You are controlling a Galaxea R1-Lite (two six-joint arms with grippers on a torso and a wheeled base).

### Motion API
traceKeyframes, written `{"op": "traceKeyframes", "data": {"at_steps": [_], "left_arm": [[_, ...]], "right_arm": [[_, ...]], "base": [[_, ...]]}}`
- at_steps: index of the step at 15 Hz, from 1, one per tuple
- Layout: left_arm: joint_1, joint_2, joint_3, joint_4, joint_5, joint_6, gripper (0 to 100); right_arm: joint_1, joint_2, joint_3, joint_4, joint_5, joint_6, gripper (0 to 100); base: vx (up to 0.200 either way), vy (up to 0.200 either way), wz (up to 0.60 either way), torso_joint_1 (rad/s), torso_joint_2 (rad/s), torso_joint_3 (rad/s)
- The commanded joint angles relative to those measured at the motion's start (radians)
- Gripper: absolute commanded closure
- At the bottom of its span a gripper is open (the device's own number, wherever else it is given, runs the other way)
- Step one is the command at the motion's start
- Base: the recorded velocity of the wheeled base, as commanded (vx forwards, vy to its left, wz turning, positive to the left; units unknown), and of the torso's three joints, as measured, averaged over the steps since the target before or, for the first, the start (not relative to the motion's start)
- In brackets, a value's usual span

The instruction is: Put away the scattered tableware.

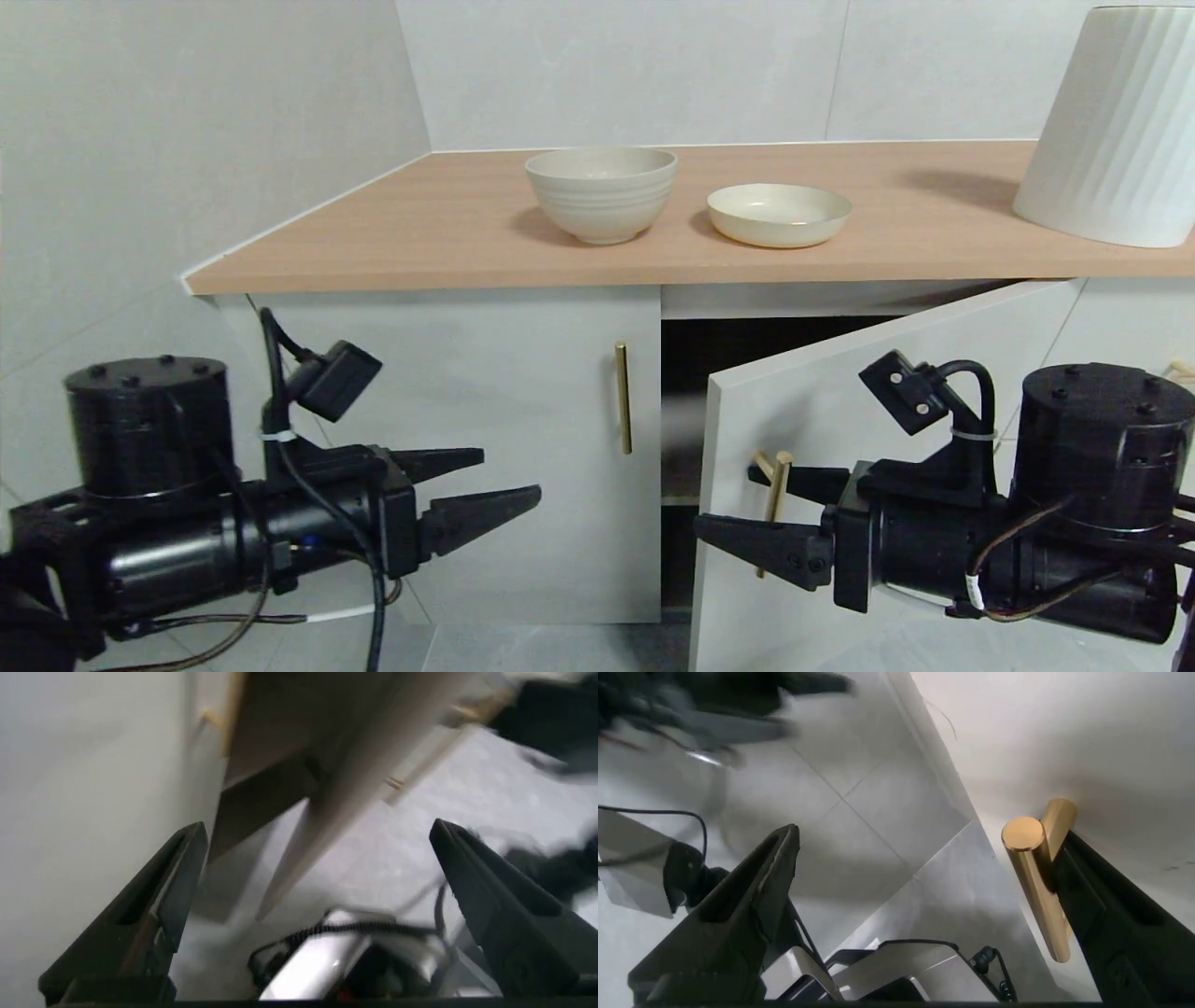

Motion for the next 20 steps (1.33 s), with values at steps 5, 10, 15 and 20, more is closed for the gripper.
{"op": "traceKeyframes", "data": {"at_steps": [5, 10, 15, 20], "left_arm": [[-0.110, 0.182, 0.069, -0.140, 0.119, -0.055, 0], [-0.113, 0.178, 0.061, -0.172, 0.119, -0.056, 100], [-0.187, 0.192, 0.029, -0.234, 0.116, -0.124, 100], [-0.236, 0.395, -0.144, -0.369, 0.114, -0.147, 100]], "right_arm": [[0.000, 0.019, 0.001, 0.006, 0.000, 0.002, 0], [0.000, 0.021, 0.001, 0.006, 0.000, 0.002, 0], [0.000, 0.004, 0.004, 0.006, 0.000, 0.001, 0], [0.000, -0.012, 0.008, 0.006, 0.000, -0.001, 0]], "base": [[0.000, 0.000, 0.00, 0.000, 0.00, 0.000], [0.000, 0.000, 0.00, 0.000, 0.00, 0.000], [0.000, 0.000, 0.00, 0.000, 0.00, 0.000], [0.000, 0.000, 0.00, 0.000, 0.00, 0.000]]}}
